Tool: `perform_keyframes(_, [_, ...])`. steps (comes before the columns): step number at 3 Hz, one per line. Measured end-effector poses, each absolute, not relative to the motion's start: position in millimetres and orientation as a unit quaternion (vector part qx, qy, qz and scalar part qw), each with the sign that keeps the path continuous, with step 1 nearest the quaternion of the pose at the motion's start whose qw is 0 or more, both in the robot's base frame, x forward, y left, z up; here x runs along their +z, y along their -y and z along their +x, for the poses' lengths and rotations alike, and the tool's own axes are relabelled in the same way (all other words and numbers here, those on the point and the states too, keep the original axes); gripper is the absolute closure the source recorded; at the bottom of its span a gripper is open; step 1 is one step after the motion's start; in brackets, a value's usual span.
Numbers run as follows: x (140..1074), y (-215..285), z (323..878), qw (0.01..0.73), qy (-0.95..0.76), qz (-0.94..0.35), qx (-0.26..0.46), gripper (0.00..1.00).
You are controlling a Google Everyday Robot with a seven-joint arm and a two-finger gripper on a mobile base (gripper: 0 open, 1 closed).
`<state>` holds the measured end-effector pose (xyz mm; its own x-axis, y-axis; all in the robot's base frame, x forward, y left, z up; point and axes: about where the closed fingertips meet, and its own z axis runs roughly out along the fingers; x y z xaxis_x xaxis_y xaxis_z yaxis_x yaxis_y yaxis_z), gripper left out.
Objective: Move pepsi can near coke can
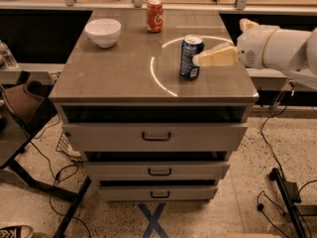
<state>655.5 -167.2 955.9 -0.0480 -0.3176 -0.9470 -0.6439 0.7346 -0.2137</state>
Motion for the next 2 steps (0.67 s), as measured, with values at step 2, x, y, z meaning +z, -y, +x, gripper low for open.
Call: perform_keyframes(2, [921.6, 144.9, 686.7, 0.616, -0.700, -0.302, 0.197, 0.00])
